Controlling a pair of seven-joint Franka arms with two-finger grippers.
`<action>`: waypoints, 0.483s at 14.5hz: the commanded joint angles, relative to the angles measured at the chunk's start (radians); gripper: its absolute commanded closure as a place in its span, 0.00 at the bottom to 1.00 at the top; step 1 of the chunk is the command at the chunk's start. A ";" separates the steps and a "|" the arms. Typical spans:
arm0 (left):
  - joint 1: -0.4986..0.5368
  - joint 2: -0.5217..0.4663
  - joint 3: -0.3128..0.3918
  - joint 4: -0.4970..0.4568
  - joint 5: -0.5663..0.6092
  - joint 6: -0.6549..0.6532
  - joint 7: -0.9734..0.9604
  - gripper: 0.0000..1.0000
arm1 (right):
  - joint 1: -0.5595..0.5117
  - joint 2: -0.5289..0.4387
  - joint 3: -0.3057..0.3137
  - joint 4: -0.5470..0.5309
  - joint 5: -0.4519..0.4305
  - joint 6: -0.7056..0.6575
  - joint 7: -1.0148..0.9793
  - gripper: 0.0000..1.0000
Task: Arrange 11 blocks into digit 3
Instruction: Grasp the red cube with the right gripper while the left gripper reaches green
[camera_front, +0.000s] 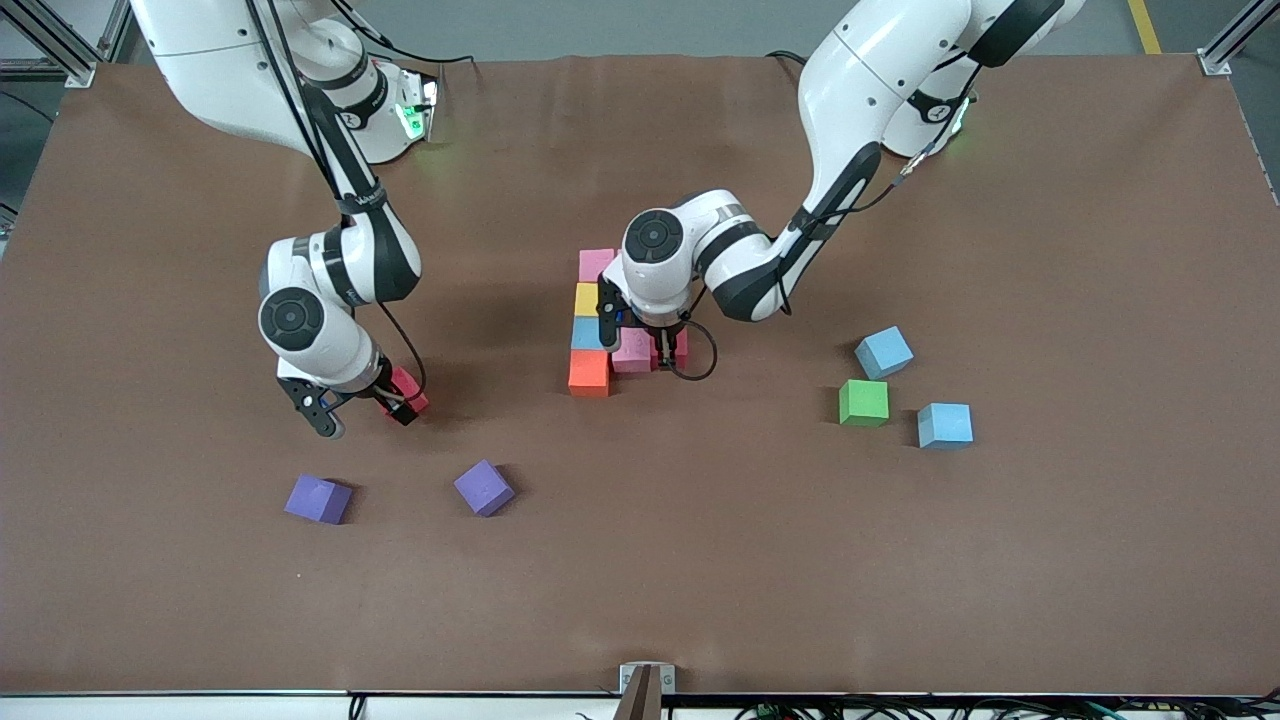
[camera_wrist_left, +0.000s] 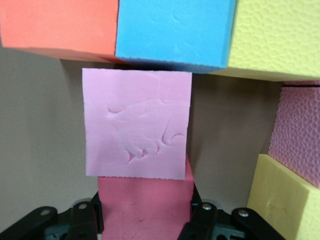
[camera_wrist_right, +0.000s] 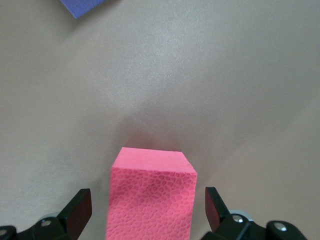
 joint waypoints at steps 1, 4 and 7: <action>-0.017 0.053 0.010 0.053 0.027 0.011 -0.015 0.72 | -0.018 -0.036 0.015 -0.078 0.002 0.079 0.012 0.00; -0.016 0.052 0.010 0.053 0.030 0.013 -0.015 0.68 | -0.018 -0.034 0.015 -0.077 0.004 0.078 0.014 0.02; -0.014 0.049 0.010 0.053 0.031 0.011 -0.015 0.63 | -0.018 -0.034 0.015 -0.074 0.004 0.070 0.011 0.20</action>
